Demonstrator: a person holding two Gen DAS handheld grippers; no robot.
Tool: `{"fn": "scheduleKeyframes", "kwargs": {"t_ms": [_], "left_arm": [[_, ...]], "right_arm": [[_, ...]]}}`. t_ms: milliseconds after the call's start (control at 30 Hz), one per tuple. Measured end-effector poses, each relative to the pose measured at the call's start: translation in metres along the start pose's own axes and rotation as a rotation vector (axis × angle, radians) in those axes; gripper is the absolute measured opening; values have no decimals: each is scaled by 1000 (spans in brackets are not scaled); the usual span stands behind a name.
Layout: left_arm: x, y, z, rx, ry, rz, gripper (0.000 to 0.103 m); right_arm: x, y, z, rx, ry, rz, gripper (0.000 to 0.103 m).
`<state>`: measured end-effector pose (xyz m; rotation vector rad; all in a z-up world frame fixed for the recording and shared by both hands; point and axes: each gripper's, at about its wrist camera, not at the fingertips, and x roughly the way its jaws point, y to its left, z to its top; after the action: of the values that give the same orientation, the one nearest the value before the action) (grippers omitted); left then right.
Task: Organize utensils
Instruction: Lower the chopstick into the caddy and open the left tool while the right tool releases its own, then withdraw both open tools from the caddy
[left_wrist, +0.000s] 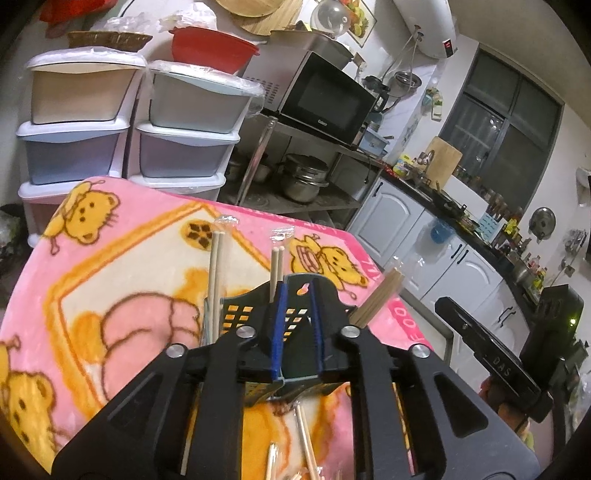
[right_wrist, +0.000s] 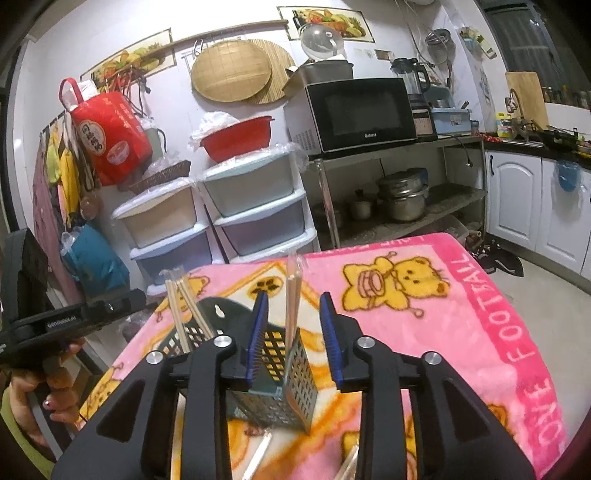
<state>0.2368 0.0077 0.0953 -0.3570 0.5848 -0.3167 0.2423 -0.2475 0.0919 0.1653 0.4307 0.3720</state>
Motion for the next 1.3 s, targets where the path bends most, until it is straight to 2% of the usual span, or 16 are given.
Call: {"fn": "scheduleKeyframes", "kwargs": {"t_ms": [200, 367, 600, 967, 1300], "left_arm": [[-9, 0, -3, 6, -12, -12, 21], [-18, -7, -10, 29, -17, -15, 37], [-30, -11, -19, 41, -16, -18, 48], [-45, -14, -38, 71, -8, -8, 67], [-49, -15, -60, 108, 17, 7, 80]], "right_arm": [[-9, 2, -6, -16, 13, -4, 41], [-15, 5, -11, -28, 26, 3, 48], [-24, 9, -19, -39, 44, 9, 57], [-33, 13, -34, -62, 77, 6, 59], [-41, 12, -48, -72, 116, 6, 61]]}}
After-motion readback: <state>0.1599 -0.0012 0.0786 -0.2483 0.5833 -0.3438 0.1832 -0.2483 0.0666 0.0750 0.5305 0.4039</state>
